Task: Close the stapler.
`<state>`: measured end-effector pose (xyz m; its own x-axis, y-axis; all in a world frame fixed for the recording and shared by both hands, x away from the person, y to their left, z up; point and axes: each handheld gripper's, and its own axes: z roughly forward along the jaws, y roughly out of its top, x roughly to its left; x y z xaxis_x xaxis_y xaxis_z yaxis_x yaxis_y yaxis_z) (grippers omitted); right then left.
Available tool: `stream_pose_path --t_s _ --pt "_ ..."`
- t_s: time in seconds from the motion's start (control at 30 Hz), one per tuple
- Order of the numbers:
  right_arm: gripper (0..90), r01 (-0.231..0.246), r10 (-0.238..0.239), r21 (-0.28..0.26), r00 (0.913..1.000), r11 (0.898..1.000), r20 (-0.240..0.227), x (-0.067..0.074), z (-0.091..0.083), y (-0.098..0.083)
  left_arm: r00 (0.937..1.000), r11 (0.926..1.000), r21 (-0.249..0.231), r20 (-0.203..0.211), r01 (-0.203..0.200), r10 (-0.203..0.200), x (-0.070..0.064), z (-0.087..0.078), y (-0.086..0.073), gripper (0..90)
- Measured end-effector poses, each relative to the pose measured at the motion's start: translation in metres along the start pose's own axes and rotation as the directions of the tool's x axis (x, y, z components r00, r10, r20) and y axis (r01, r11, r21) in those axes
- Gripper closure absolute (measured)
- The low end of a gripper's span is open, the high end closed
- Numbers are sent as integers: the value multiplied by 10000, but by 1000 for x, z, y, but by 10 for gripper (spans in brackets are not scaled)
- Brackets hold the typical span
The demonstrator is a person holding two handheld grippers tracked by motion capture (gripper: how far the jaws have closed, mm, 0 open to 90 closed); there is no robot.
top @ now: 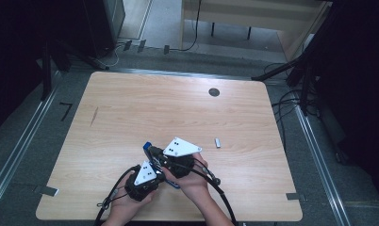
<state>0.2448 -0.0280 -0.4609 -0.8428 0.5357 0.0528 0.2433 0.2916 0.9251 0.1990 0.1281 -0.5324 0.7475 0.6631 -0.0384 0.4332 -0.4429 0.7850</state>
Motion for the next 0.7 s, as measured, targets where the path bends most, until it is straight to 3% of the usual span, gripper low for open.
stream_pose_path --t_s 0.4,0.7 --pt "900 311 -307 241 9994 9992 -183 -2 16 7 10000 10000 -1 25 2 -2 0 0 0 900" --pt "900 243 -228 464 9992 9986 -322 -5 29 2 10000 10000 -12 43 19 -19 0 0 0 900"
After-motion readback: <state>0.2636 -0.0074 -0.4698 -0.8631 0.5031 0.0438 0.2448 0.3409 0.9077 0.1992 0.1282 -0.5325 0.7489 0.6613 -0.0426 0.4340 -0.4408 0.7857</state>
